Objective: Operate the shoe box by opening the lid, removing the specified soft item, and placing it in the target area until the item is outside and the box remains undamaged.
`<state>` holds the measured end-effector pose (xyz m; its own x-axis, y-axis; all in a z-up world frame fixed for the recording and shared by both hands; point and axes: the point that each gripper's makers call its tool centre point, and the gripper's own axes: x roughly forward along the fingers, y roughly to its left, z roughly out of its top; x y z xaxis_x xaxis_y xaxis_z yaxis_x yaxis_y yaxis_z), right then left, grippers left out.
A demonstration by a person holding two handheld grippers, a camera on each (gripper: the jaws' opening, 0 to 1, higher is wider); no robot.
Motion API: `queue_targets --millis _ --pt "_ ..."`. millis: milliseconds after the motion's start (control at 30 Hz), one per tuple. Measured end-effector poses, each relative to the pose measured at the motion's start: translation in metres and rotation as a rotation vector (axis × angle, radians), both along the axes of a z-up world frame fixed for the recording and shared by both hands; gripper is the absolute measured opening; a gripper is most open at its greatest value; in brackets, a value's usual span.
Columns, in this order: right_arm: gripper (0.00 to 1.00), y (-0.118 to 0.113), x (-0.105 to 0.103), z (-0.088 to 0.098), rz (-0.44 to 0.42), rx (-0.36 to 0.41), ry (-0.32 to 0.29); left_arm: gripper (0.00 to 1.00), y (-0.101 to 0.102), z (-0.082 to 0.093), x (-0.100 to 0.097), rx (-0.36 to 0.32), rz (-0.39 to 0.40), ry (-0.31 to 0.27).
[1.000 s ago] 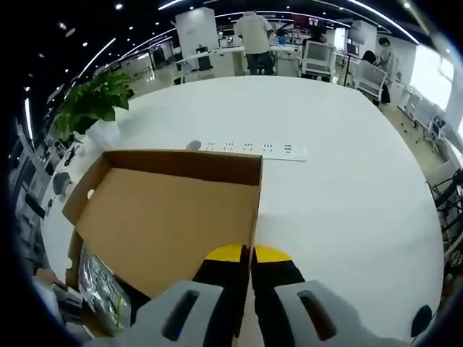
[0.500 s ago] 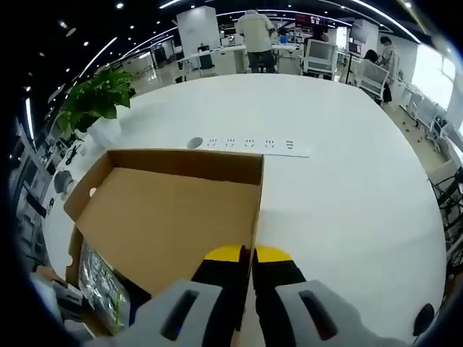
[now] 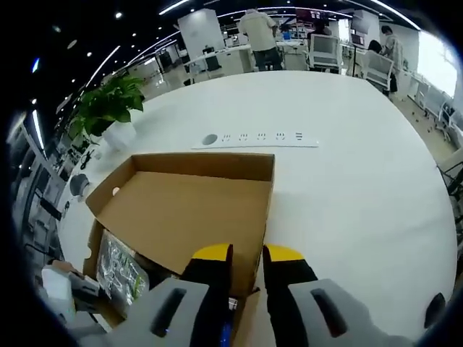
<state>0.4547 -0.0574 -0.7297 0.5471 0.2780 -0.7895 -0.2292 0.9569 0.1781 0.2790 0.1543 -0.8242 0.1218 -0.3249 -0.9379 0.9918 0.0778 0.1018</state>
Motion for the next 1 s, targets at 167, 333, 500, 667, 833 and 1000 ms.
queue_targets --millis 167,333,500,667,833,1000 --pt "0.18 -0.003 -0.008 0.012 0.010 0.004 -0.032 0.01 0.000 0.000 0.000 0.000 0.000 0.002" --pt "0.28 -0.011 -0.014 0.017 0.075 -0.040 -0.077 0.01 0.000 0.000 0.000 -0.003 -0.008 -0.003" --pt "0.22 -0.014 -0.022 0.031 0.115 -0.048 -0.138 0.02 0.001 0.000 0.000 -0.004 -0.009 -0.005" --pt "0.18 -0.013 -0.033 0.053 0.067 -0.012 -0.221 0.02 0.002 0.000 0.000 -0.004 -0.008 -0.004" --pt "0.22 -0.001 -0.060 0.055 0.144 -0.022 -0.250 0.02 0.003 -0.001 0.000 -0.003 -0.009 -0.007" --pt "0.42 0.004 -0.072 0.059 0.171 -0.008 -0.305 0.02 0.003 -0.001 0.000 -0.003 -0.008 -0.007"
